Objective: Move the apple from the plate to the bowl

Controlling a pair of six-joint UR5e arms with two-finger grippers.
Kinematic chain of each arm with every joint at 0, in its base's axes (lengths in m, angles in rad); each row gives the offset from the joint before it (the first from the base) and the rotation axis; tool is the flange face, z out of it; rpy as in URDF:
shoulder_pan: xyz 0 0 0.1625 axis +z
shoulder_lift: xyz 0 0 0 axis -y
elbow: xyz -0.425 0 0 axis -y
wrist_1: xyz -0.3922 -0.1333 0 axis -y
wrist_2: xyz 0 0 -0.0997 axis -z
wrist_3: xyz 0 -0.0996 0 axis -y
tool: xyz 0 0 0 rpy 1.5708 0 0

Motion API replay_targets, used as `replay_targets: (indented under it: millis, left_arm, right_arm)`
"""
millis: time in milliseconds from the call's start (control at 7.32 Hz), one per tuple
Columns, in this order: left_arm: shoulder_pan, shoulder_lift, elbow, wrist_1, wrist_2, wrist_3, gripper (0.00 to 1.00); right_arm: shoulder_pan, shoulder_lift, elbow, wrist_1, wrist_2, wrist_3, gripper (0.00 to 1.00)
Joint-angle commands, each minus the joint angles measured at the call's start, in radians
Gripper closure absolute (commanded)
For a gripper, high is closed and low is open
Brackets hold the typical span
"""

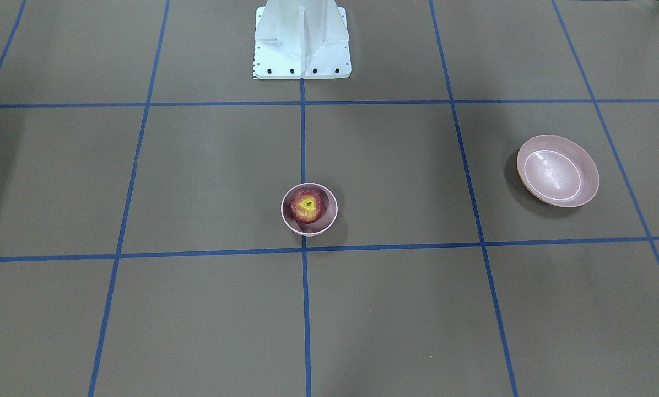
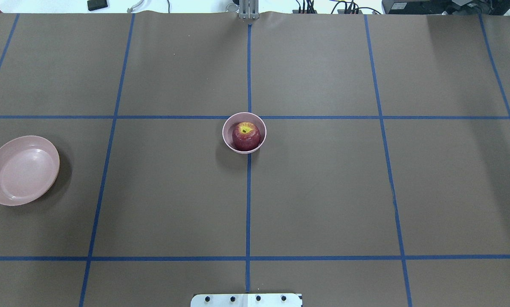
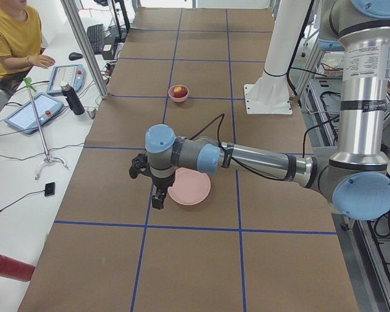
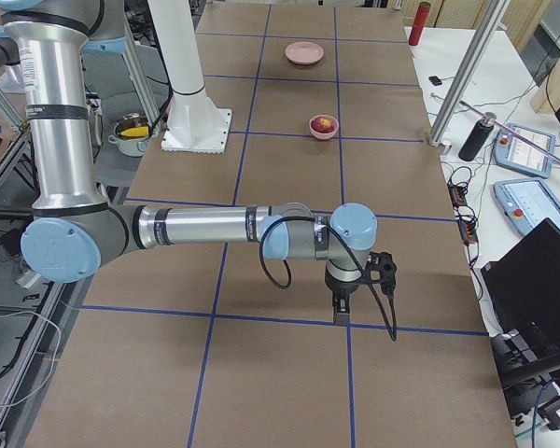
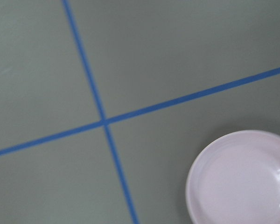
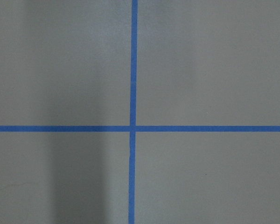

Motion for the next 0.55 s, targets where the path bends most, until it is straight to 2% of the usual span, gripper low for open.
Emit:
replay_targets:
  millis: [0, 410]
  left_arm:
    - [-0.065, 0.073, 0.022, -0.012, -0.022, 0.017, 0.02]
    - [-0.073, 0.083, -0.014, 0.008, -0.024, 0.024, 0.02]
  right_arm:
    - [0.003, -0.003, 0.0, 0.0, 0.002, -0.002, 0.0]
    - [0.003, -0.002, 0.002, 0.001, 0.006, 0.008, 0.0]
